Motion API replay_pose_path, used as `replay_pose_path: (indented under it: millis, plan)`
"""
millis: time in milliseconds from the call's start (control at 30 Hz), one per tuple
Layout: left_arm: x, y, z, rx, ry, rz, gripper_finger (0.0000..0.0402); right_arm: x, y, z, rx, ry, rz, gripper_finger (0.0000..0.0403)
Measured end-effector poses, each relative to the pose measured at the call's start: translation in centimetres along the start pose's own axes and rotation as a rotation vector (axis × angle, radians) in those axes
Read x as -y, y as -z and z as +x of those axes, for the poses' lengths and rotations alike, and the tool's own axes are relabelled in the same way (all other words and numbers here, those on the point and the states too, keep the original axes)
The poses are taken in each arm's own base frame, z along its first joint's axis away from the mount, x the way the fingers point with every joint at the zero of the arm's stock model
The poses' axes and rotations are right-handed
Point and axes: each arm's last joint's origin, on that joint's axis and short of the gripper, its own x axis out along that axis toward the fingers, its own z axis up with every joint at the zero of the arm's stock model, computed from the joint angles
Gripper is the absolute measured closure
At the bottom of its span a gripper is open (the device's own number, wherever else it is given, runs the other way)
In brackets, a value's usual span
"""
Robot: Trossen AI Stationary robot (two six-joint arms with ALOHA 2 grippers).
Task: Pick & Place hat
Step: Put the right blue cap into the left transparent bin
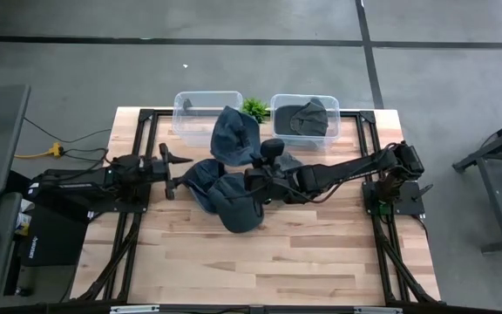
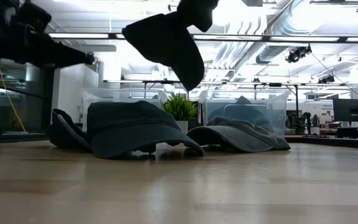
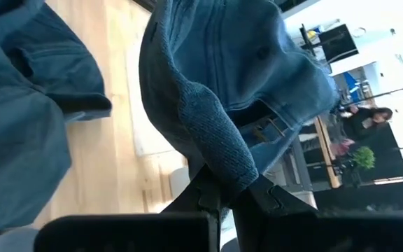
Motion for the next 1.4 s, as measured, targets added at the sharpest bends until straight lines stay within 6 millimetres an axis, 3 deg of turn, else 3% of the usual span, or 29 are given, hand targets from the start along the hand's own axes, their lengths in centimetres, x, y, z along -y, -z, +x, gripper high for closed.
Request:
replay_pose_path:
  millis: [500, 1033, 1400]
  plan:
    - [-0.4, -1.8, 0.7, 0.076, -0.069, 0.505, 0.0181, -0.2, -0.1, 0.1, 0.035, -0.101, 0.039, 0.0395]
    - [-0.1, -1.8, 3.3, 0.056, -0.110, 0.776, 0.0181, -0.2, 0.0, 0.5, 0.054, -0.187, 0.086, 0.0395]
    - [-0.3, -2.7, 4.0, 0.040, -0.195, 1.023, 0.0181, 0.3, 0.3, 1.6, 0.054, -0.280, 0.153, 0.0395]
